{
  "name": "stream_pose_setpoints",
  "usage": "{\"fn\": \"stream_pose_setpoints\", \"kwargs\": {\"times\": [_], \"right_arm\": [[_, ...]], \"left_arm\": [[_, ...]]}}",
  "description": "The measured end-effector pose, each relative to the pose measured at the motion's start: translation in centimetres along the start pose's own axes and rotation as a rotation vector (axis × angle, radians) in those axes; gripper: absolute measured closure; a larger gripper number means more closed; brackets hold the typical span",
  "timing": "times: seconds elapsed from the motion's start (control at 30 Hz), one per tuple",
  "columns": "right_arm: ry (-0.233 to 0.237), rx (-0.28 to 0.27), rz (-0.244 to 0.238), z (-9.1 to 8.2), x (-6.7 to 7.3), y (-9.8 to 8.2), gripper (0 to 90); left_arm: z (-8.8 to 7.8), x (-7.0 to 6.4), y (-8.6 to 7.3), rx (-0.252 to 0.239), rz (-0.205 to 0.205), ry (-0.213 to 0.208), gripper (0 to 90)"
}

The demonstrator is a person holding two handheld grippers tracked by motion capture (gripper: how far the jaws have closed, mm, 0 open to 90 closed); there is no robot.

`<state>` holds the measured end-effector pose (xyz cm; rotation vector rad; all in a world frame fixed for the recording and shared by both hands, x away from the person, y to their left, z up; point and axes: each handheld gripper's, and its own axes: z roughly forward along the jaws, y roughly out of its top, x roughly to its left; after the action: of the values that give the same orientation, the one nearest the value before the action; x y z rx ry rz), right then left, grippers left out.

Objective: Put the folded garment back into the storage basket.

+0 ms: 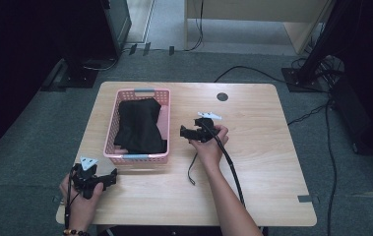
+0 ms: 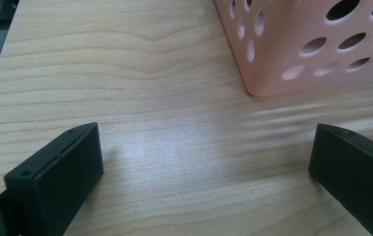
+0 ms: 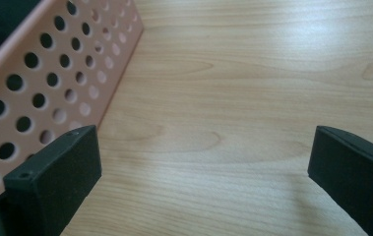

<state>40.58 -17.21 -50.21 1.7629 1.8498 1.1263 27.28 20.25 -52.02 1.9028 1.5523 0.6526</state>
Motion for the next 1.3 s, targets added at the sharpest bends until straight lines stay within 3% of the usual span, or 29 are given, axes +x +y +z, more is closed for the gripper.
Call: {"fn": "stream_pose_setpoints", "kwargs": {"times": [0.1,0.57,0.8,1.13,1.3], "right_arm": [[-0.022,0.025,-0.006,0.2,-0.3,-0.3,0.0],[-0.086,0.037,-0.023,0.3,-1.7,-1.6,0.0],[-0.105,0.004,-0.042,0.0,-2.2,-2.1,0.0],[-0.135,0.013,-0.059,-0.6,-2.6,-2.6,0.0],[-0.121,0.004,-0.036,-1.0,-3.1,-2.8,0.0]], "left_arm": [[0.0,0.0,0.0,0.000,0.000,0.000,0.0],[0.0,0.0,0.0,0.000,0.000,0.000,0.0],[0.0,0.0,0.0,0.000,0.000,0.000,0.0],[0.0,0.0,0.0,0.001,0.001,0.000,0.0],[0.0,0.0,0.0,0.001,0.002,0.000,0.0]]}}
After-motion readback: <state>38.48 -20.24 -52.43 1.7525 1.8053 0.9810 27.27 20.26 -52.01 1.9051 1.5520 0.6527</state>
